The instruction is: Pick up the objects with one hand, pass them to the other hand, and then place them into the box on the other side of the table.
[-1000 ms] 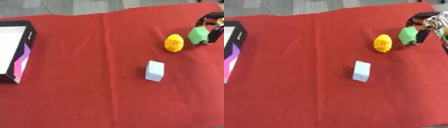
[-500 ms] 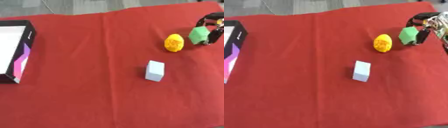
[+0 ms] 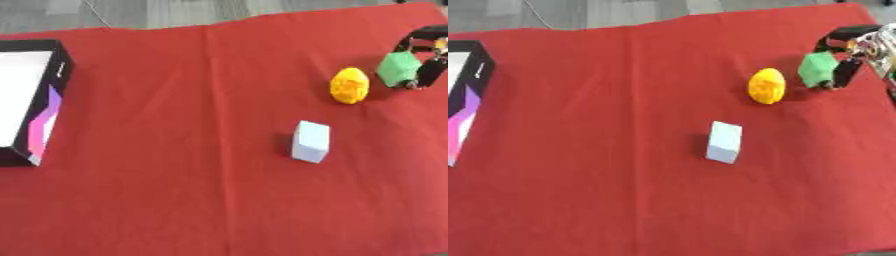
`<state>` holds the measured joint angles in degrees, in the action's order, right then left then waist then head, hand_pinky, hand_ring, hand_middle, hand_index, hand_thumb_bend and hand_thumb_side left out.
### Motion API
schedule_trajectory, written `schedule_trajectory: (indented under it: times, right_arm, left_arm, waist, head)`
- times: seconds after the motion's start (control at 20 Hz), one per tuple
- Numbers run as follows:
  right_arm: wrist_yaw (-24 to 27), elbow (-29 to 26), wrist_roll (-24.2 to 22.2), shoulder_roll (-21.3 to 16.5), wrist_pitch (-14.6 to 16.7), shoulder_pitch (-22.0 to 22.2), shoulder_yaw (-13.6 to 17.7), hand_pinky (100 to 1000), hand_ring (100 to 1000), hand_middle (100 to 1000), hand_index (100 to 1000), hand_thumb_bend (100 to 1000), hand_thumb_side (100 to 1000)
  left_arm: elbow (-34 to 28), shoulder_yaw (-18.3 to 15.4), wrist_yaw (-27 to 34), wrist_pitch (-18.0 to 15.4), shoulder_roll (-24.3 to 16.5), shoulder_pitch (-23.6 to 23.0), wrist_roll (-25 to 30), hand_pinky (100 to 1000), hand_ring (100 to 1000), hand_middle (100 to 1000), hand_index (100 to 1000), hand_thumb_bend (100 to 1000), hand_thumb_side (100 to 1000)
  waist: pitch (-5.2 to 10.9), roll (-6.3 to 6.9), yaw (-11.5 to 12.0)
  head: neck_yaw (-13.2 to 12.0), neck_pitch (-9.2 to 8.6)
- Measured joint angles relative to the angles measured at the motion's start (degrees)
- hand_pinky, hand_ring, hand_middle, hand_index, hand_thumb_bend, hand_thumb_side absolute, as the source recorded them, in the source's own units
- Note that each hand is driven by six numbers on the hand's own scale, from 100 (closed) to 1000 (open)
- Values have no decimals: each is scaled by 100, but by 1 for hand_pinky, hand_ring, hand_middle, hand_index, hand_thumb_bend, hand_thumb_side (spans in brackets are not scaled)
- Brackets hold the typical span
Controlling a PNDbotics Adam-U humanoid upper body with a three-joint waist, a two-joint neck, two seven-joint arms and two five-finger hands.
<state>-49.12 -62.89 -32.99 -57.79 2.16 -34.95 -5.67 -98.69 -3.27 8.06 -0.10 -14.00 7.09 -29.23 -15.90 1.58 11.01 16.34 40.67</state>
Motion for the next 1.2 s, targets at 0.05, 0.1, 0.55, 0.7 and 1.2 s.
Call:
schedule_trajectory:
  times: [0.05,0.1,0.55,0.7,1.2]
  right_arm:
    - [-2,0,-4,0,0,1,9,977,856,827,830,337,100]
    - [-5,0,-9,0,0,1,19,977,856,827,831,333,100]
    - [-8,-4,-44,0,18,4,27,976,847,780,789,329,100]
    - [-4,-20,-39,-1,24,15,27,973,838,741,752,326,100]
    - [285,-105,6,-1,53,24,24,945,744,535,528,320,100]
  left_arm:
    - [0,0,0,0,0,0,0,801,702,833,797,236,900]
    - [0,0,0,0,0,0,0,801,702,833,797,235,900]
    - [0,0,0,1,1,1,1,802,702,833,797,234,901]
    - [0,0,0,2,2,1,0,802,702,833,796,233,901]
    - [0,0,0,11,4,3,-9,803,703,833,794,234,901]
  waist:
    - [0,0,0]
    - [0,0,0]
    - [0,0,-4]
    - [0,0,-4]
    - [0,0,-4]
  head:
    - [0,0]
    - [-1,0]
    - [-1,1]
    - [-2,2]
    - [-1,51]
